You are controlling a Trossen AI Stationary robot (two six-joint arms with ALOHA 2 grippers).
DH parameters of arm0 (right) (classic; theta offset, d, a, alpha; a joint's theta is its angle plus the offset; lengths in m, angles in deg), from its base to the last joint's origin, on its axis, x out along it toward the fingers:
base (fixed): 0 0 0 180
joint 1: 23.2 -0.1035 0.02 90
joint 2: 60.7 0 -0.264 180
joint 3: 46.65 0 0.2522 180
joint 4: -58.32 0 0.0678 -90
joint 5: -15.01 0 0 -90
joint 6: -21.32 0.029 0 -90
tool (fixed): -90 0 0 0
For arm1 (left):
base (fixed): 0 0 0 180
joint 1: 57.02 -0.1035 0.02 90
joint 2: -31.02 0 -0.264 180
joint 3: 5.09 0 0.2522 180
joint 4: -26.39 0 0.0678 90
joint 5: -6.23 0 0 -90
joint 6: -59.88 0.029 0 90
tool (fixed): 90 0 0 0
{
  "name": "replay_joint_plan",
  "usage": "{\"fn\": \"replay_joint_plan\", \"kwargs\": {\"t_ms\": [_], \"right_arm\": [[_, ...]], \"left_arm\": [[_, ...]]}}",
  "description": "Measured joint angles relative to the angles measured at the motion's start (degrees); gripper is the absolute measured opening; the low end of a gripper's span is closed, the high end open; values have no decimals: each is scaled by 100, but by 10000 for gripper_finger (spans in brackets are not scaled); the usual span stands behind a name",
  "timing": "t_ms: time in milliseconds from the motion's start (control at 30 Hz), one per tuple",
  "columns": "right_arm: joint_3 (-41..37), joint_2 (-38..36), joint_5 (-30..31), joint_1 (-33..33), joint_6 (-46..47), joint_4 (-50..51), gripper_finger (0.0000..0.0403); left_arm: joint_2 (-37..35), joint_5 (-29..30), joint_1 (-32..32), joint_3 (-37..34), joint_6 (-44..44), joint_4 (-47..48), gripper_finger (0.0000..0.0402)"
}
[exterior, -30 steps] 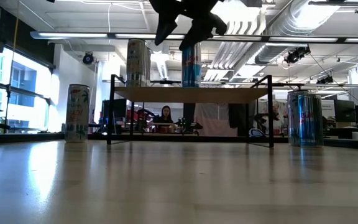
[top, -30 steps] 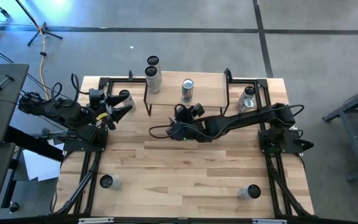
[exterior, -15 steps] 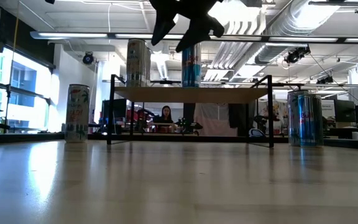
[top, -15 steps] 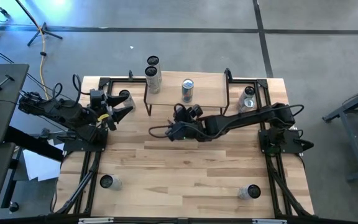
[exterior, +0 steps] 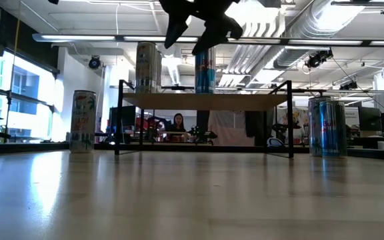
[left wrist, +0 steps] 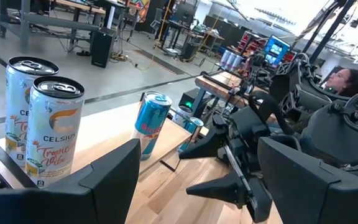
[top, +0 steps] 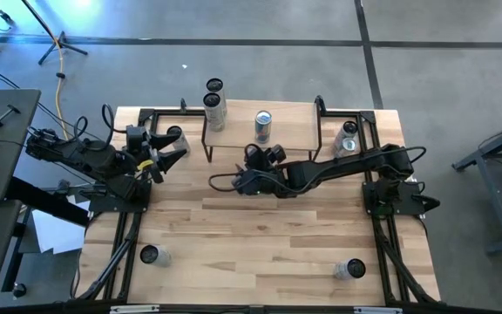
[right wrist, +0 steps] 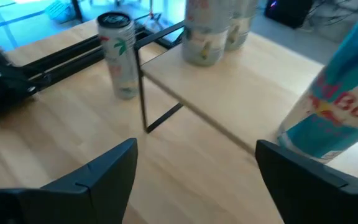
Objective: Place canned beverage on shelf
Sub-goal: Put the left blue soda can on the shelf
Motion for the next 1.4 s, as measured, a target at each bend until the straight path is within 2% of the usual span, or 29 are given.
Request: {"fn": "replay_joint_plan", "kwargs": {"t_ms": [100,200,567,933,1033,1133,1200,1400], "right_arm": [[0,0,223,-2,1,2,356],[0,0,45,33,1,3,392],[0,2,-1446,155,6,3,376],[-2,4,-2425,151,-210,-173,376],[-2,4,-2063,148,-416,-158,376],[-2,4,-853,109,-34,38,376],[-2,4,-306,85,166,285,376],[-310,-272,-116,-12,599,1012,376]], "left_arm": [[2,0,-2,0,0,36,296],[0,0,-1,0,0,47,296],[0,1,-2,0,291,46,296],[0,2,-2,0,297,45,296],[-2,2,0,0,327,45,296],[-2,2,0,0,444,45,296],[-2,2,-2,0,434,45,296],[-1,68,-1,0,411,43,296]]}}
